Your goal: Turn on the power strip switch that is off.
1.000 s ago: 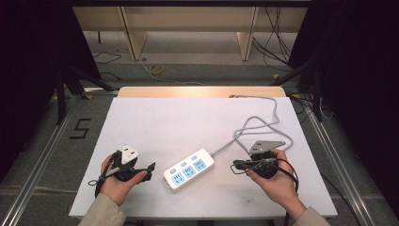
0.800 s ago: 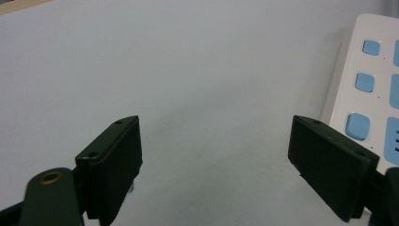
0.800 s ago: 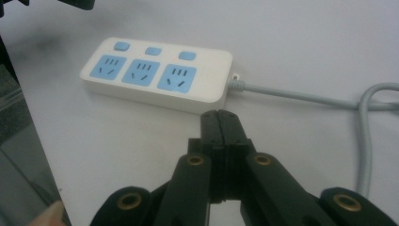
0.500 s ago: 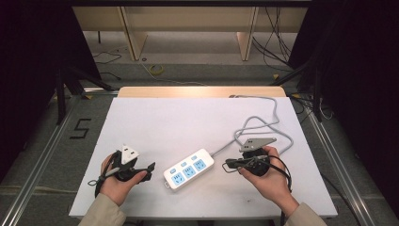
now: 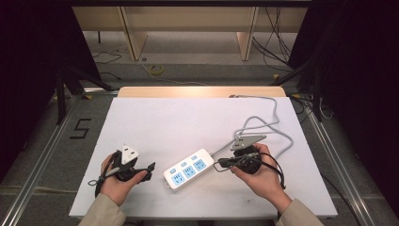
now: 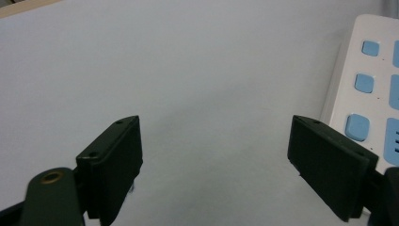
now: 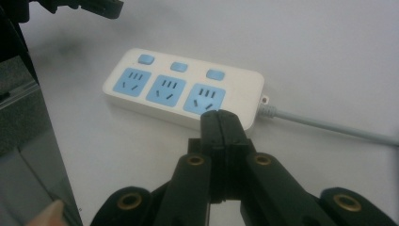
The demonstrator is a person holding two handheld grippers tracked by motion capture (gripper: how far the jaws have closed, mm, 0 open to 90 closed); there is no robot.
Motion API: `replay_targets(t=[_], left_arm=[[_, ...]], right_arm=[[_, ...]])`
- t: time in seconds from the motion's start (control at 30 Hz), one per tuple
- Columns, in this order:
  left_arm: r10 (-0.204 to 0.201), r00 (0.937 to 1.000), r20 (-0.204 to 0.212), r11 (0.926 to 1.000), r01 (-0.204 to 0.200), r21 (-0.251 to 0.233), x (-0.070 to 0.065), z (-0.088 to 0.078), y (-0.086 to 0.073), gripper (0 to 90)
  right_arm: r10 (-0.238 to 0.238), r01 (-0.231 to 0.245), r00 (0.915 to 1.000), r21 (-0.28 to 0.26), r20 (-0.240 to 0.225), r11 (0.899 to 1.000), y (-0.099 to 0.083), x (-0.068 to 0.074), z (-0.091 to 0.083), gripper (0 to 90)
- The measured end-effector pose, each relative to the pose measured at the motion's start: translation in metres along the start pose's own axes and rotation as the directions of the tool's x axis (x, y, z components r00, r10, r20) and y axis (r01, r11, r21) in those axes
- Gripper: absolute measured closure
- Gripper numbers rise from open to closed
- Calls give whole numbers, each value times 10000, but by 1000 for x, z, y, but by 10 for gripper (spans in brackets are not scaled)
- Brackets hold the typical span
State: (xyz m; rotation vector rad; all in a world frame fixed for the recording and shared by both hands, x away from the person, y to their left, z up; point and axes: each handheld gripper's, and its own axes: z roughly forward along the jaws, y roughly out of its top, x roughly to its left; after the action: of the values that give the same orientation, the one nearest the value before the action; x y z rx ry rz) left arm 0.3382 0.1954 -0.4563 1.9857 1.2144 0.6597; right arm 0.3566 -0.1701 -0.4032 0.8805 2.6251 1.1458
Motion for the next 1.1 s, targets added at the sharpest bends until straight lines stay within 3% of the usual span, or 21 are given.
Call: replay_targets(t=[1.1], left_arm=[[58, 10000, 5, 10000, -58, 15, 0, 0, 1, 181]], right_arm=[[-311, 327, 9991, 564, -290, 9979, 29, 10, 23, 900]])
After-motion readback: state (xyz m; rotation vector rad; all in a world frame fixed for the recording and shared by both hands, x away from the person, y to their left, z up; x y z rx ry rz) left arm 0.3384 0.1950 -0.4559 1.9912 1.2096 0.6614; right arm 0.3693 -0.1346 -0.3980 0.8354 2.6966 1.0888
